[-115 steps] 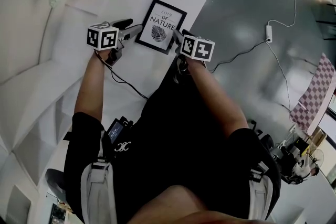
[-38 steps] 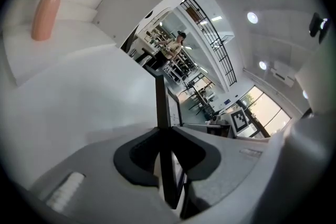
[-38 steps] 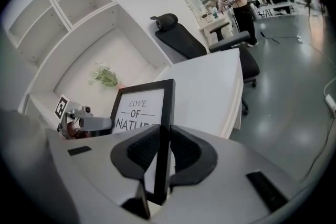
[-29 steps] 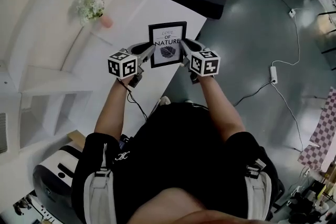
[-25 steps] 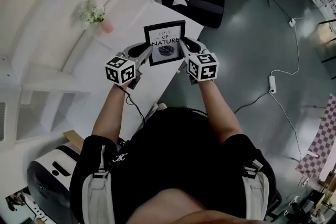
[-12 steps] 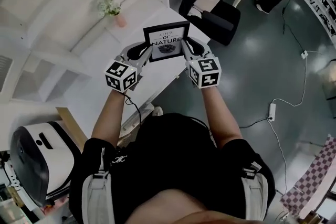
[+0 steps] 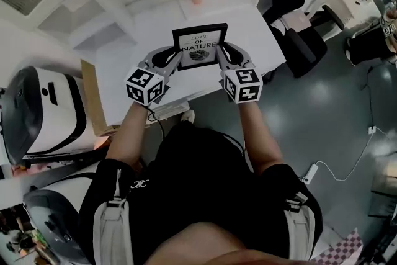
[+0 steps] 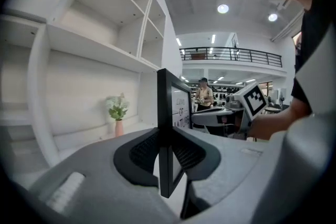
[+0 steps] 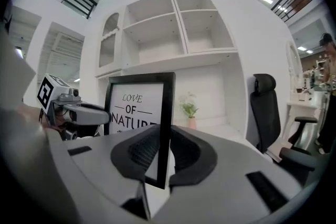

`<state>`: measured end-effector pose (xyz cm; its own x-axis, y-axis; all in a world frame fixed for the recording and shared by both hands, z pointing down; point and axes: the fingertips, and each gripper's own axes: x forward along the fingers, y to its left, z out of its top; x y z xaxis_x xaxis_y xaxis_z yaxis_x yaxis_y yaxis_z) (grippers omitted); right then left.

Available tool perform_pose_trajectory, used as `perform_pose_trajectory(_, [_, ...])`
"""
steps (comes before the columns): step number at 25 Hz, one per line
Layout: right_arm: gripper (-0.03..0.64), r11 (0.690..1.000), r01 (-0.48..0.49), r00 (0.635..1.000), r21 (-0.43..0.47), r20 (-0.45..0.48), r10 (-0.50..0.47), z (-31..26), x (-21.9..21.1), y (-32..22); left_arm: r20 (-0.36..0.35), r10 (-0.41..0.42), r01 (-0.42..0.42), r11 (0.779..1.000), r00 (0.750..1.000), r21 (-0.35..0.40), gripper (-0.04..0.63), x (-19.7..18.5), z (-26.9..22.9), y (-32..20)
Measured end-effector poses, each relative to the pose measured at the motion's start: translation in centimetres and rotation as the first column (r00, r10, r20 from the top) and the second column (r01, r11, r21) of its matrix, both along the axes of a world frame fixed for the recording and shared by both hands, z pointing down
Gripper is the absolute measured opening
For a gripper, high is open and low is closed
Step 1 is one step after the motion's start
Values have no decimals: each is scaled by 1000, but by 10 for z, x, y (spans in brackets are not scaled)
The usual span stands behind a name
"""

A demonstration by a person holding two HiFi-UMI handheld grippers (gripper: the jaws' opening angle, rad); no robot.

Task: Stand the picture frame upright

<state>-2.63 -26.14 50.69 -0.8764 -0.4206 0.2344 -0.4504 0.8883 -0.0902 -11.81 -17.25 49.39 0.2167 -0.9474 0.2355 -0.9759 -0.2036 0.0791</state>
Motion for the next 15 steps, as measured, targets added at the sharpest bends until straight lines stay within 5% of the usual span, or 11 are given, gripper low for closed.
perform_pose_trajectory(7, [63, 976, 218, 976, 1, 13, -218, -4, -98, 57, 12, -223, 223, 975, 975, 3, 81, -78, -6, 74])
perform_pose_trajectory(15, [63, 941, 337, 941, -6, -9, -337, 4, -187, 111, -26, -344, 343, 938, 939, -44, 81, -156, 7, 135])
